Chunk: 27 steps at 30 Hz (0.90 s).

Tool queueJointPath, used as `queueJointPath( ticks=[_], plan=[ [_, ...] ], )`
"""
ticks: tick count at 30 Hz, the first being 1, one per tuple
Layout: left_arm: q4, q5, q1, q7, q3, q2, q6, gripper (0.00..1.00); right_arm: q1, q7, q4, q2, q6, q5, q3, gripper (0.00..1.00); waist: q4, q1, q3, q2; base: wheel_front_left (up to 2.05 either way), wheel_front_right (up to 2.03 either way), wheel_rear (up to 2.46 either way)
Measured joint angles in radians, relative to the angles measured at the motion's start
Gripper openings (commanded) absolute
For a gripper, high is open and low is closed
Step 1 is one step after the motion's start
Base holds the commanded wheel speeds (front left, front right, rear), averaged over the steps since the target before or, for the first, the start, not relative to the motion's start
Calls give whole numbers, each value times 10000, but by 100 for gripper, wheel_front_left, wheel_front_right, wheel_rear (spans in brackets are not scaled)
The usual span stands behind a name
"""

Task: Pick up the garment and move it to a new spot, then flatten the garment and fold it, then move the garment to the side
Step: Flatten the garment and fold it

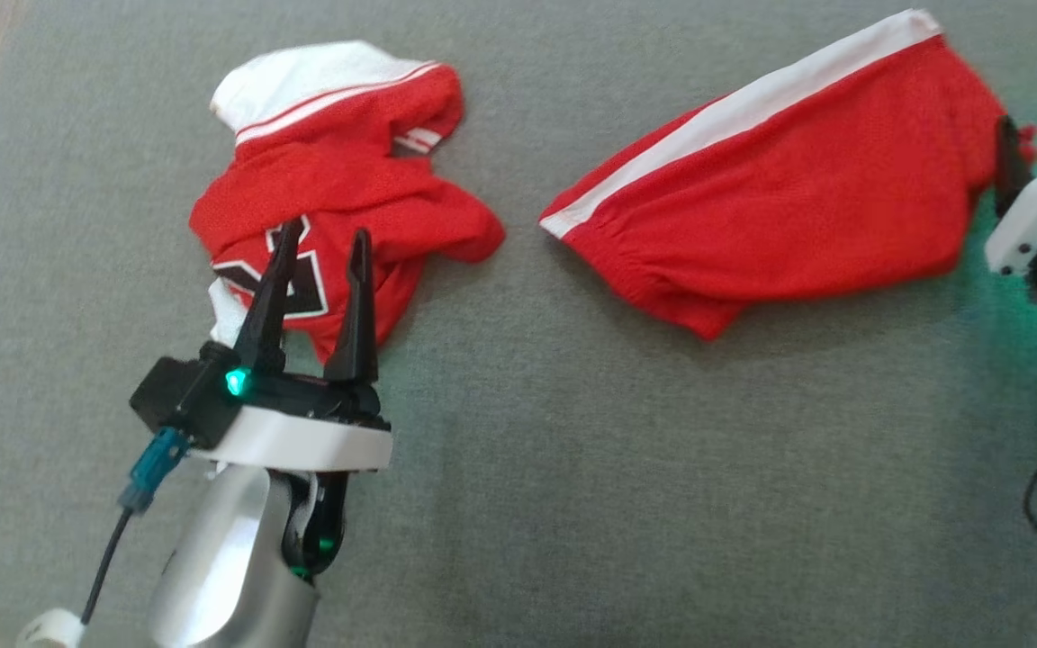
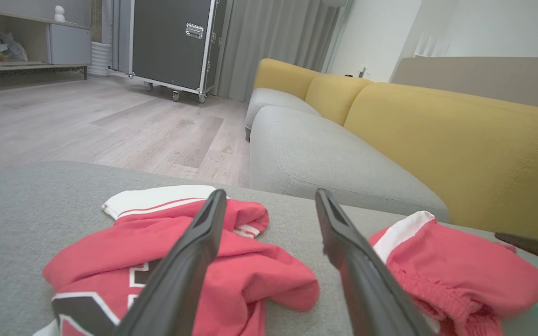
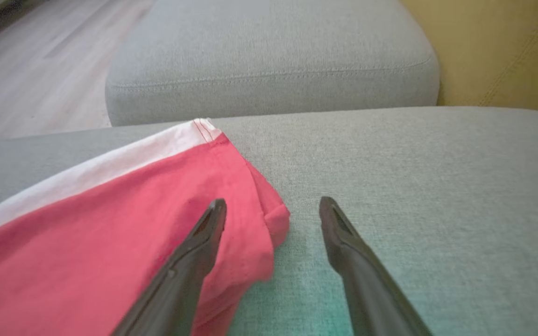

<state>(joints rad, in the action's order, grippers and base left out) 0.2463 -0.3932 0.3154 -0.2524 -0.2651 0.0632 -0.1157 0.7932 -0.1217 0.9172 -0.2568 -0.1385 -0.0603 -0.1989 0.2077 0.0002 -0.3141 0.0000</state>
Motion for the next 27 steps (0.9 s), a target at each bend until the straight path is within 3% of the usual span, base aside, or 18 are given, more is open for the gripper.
queueJointPath(
  ticks=[11,12,13,27],
  plan=[
    [40,-2,460,0,0,-130,-88,100,1467,-397,1870,-481,0,706,-374,100,558,-2,-815,0,0,0,0],
    [40,-2,505,0,15,-136,-88,100,1631,-502,2006,-491,0,706,-355,79,573,-2,-848,0,0,0,0],
    [42,-2,531,0,33,-140,-88,100,1764,-541,2098,-493,0,706,-311,0,571,-1,-866,0,0,0,0],
    [86,77,513,0,341,-178,-90,100,1631,734,2535,-362,0,-226,207,0,-190,-2,-375,0,0,0,0]
  ],
)
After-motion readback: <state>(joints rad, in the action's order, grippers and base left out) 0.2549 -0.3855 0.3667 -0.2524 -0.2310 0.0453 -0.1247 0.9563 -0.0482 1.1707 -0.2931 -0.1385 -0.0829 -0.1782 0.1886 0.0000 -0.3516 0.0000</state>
